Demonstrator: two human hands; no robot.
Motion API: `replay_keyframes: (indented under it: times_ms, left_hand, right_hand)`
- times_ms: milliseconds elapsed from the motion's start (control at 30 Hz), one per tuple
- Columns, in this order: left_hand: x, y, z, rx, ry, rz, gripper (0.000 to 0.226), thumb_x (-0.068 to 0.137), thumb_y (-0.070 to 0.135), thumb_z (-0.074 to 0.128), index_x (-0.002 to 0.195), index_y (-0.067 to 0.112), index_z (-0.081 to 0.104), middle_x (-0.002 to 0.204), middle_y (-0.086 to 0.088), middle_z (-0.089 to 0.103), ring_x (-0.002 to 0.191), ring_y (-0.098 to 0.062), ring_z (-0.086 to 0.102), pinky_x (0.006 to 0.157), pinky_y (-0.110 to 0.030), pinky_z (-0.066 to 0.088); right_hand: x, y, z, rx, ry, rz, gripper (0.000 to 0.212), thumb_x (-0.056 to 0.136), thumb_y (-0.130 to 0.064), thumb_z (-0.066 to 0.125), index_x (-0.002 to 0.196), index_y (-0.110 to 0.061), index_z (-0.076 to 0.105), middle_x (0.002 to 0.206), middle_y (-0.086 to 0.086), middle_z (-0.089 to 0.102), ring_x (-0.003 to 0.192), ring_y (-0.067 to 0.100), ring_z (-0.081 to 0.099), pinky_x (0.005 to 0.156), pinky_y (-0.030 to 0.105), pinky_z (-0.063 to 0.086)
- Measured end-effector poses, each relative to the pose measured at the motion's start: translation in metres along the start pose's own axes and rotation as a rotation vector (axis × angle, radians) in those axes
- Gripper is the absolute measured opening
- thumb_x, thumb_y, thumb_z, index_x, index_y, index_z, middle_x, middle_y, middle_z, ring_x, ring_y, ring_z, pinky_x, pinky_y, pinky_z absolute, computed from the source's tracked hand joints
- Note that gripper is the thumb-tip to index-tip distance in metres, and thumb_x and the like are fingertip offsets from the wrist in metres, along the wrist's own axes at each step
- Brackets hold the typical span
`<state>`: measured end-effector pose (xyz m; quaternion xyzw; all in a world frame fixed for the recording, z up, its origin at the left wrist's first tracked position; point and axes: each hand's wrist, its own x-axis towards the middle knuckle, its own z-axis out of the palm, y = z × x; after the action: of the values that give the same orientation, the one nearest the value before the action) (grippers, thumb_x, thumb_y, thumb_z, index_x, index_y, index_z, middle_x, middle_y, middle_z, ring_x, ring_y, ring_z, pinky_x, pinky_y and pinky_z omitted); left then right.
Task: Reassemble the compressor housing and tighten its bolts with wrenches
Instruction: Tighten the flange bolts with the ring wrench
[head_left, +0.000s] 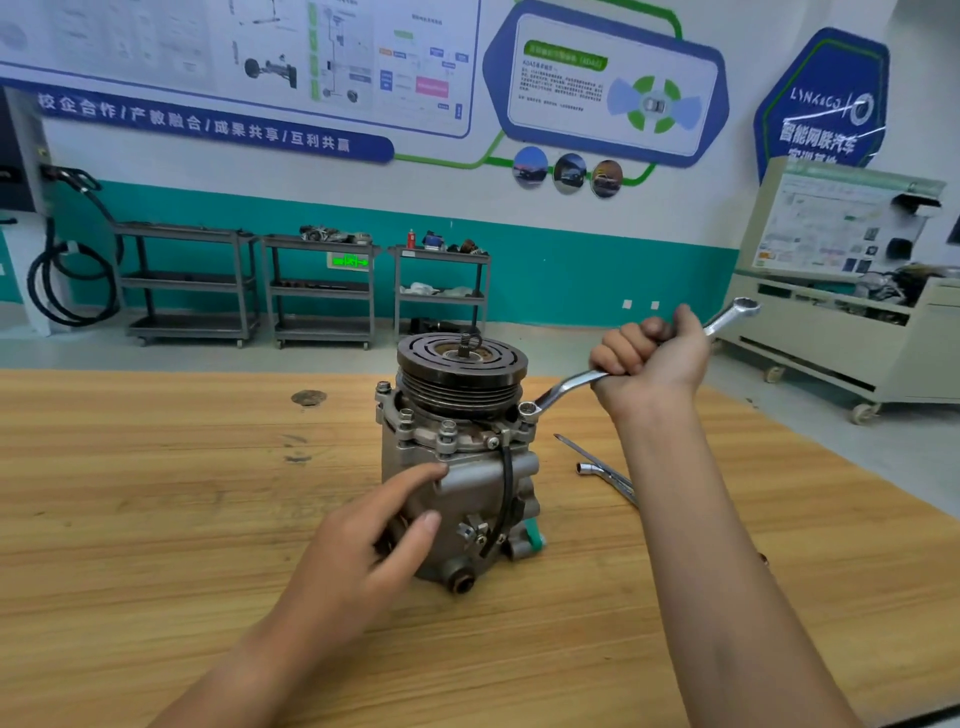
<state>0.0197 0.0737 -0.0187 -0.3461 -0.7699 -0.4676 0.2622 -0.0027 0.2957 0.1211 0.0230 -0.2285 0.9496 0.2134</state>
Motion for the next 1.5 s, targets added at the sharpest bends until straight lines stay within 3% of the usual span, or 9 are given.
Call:
replay_keyframes:
  times_ms: [333, 467, 633, 700, 800, 1000, 1167, 1333, 1500]
  left_hand:
    - [0.0, 0.0, 0.002, -0.023, -0.017, -0.019, 0.039, 0.082, 0.047, 0.047, 0.119, 0.059, 0.045, 0.072, 0.021, 0.058, 0.055, 0.0, 0.054, 0.052, -0.015, 0.042]
    - [0.0, 0.001, 0.002, -0.028, -0.012, -0.032, 0.039, 0.081, 0.048, 0.047, 0.118, 0.061, 0.046, 0.072, 0.02, 0.059, 0.054, -0.003, 0.055, 0.052, -0.02, 0.045]
    - [-0.001, 0.0, 0.002, -0.036, -0.019, -0.046, 0.039, 0.08, 0.05, 0.046, 0.117, 0.061, 0.046, 0.072, 0.018, 0.059, 0.054, -0.005, 0.054, 0.052, -0.026, 0.046]
    - [-0.001, 0.0, 0.003, -0.032, -0.018, -0.046, 0.039, 0.081, 0.05, 0.046, 0.118, 0.061, 0.046, 0.072, 0.018, 0.059, 0.054, -0.005, 0.054, 0.051, -0.023, 0.045]
    - [-0.001, 0.0, 0.003, -0.051, -0.022, -0.043, 0.038, 0.082, 0.048, 0.047, 0.118, 0.059, 0.046, 0.073, 0.019, 0.059, 0.056, -0.003, 0.055, 0.052, -0.017, 0.043]
    - [-0.001, -0.005, 0.003, -0.055, -0.031, -0.04, 0.037, 0.082, 0.048, 0.047, 0.118, 0.059, 0.046, 0.075, 0.017, 0.059, 0.057, -0.003, 0.054, 0.053, -0.022, 0.044]
    - [-0.001, -0.004, 0.002, -0.046, -0.046, -0.038, 0.038, 0.083, 0.049, 0.046, 0.119, 0.06, 0.044, 0.075, 0.018, 0.059, 0.059, -0.003, 0.055, 0.054, -0.019, 0.043]
    - [0.0, -0.003, 0.001, -0.025, -0.052, -0.033, 0.039, 0.082, 0.049, 0.046, 0.119, 0.061, 0.042, 0.078, 0.02, 0.059, 0.062, -0.002, 0.056, 0.056, -0.012, 0.04]
    - [0.0, -0.003, 0.001, -0.02, -0.049, -0.027, 0.04, 0.082, 0.047, 0.047, 0.119, 0.061, 0.042, 0.076, 0.021, 0.059, 0.06, 0.0, 0.055, 0.054, -0.008, 0.038]
  right_hand:
    - [0.038, 0.02, -0.008, -0.019, -0.007, 0.413, 0.064, 0.097, -0.024, 0.039, 0.034, -0.013, 0.038, 0.032, -0.006, 0.022, 0.022, 0.008, 0.02, 0.026, 0.014, 0.016]
    - [0.035, 0.015, -0.021, 0.032, 0.097, 0.361, 0.051, 0.097, -0.021, 0.04, 0.046, -0.015, 0.037, 0.034, -0.007, 0.022, 0.023, 0.008, 0.02, 0.028, 0.013, 0.018]
    - [-0.003, 0.028, -0.071, 0.401, 0.281, 0.257, 0.044, 0.097, -0.015, 0.035, 0.053, -0.017, 0.032, 0.034, -0.005, 0.024, 0.023, 0.01, 0.023, 0.029, 0.01, 0.022]
    - [-0.021, 0.036, -0.085, 0.433, 0.305, 0.232, 0.045, 0.097, -0.017, 0.034, 0.052, -0.017, 0.032, 0.035, -0.005, 0.023, 0.023, 0.01, 0.022, 0.028, 0.012, 0.02]
    - [-0.029, 0.026, -0.082, 0.355, 0.313, 0.146, 0.042, 0.097, -0.029, 0.035, 0.057, -0.017, 0.032, 0.035, -0.005, 0.021, 0.025, 0.009, 0.021, 0.03, 0.011, 0.019]
    - [-0.026, -0.013, -0.042, 0.341, 0.19, -0.019, 0.059, 0.087, -0.066, 0.037, 0.066, -0.01, 0.041, 0.039, -0.004, 0.026, 0.027, 0.01, 0.028, 0.034, 0.009, 0.027]
    - [-0.006, -0.015, -0.009, 0.115, 0.144, -0.065, 0.063, 0.09, -0.068, 0.028, 0.071, -0.009, 0.043, 0.039, -0.005, 0.027, 0.028, 0.009, 0.029, 0.038, 0.009, 0.029]
    - [0.011, -0.016, 0.002, -0.14, 0.066, 0.001, 0.051, 0.098, -0.053, 0.028, 0.076, -0.011, 0.047, 0.04, -0.006, 0.027, 0.03, 0.006, 0.023, 0.031, 0.013, 0.02]
    - [0.019, -0.006, 0.004, -0.05, 0.04, 0.125, 0.065, 0.09, -0.067, 0.029, 0.068, -0.009, 0.046, 0.038, -0.005, 0.025, 0.027, 0.007, 0.02, 0.026, 0.015, 0.014]
